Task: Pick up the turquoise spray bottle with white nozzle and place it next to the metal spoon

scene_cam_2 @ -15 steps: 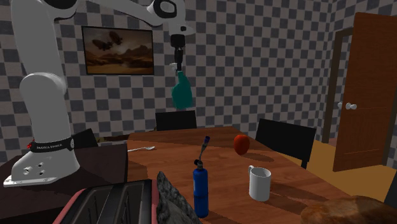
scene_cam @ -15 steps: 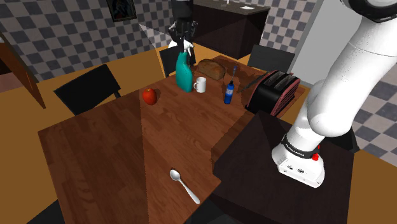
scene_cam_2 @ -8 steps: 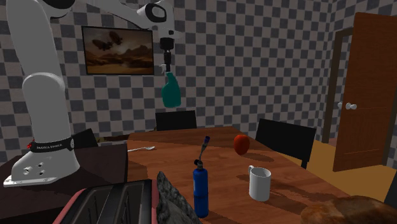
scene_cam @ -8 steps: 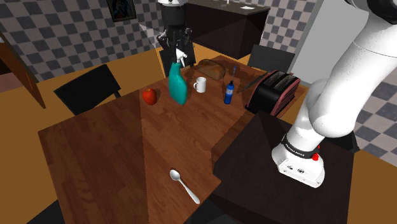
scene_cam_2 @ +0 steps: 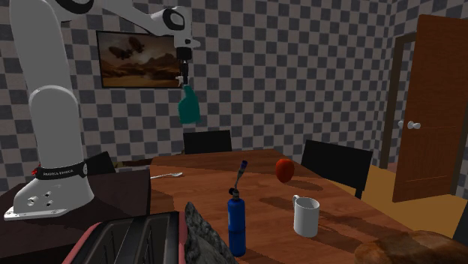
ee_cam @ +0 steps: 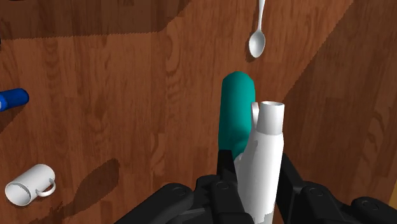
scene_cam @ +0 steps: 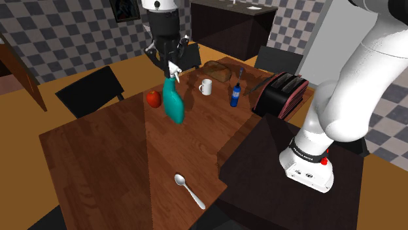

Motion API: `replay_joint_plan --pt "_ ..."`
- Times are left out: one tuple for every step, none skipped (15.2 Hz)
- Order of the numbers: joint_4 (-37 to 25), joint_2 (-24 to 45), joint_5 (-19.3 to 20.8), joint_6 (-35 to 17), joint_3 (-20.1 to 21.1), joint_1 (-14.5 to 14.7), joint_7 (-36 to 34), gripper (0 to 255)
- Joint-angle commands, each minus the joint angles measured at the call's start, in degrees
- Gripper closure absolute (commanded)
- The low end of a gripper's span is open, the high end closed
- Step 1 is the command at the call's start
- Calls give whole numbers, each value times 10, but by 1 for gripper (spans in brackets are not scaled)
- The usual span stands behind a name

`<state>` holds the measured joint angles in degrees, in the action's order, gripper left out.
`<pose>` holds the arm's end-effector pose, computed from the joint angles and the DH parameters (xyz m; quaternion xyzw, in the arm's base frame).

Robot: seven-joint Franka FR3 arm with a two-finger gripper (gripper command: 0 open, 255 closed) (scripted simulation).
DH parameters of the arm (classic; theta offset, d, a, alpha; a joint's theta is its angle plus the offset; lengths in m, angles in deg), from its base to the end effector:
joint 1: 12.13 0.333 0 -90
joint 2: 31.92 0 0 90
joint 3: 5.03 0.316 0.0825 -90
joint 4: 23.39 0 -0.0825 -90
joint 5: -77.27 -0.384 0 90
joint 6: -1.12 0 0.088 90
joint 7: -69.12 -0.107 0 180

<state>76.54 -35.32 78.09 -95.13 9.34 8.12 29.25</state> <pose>0.4452 0.3099 0.5832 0.9989 -0.0452 0.0061 0.0136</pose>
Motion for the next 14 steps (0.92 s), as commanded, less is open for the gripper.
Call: replay_joint_plan --pt "-13 10 2 3 16 13 -30 255" --pt "-19 15 3 5 23 20 -44 255" --pt "-25 21 4 6 31 27 -59 255" --pt "-33 28 6 8 38 34 -73 255" --pt "-41 35 8 10 45 41 -88 255" --pt "-50 42 10 12 52 48 -102 255" --pt "-60 51 13 14 59 56 -117 255" --pt "-70 60 16 17 66 63 -132 255" --pt "-82 70 20 20 73 71 -147 255" --pt "-94 80 24 23 80 80 -162 255" --pt "-107 91 29 27 87 88 -176 255" --pt "-122 103 34 30 93 97 -191 255" --pt "-137 116 39 35 99 106 -206 255" --pt "-153 129 45 39 104 116 -221 255"
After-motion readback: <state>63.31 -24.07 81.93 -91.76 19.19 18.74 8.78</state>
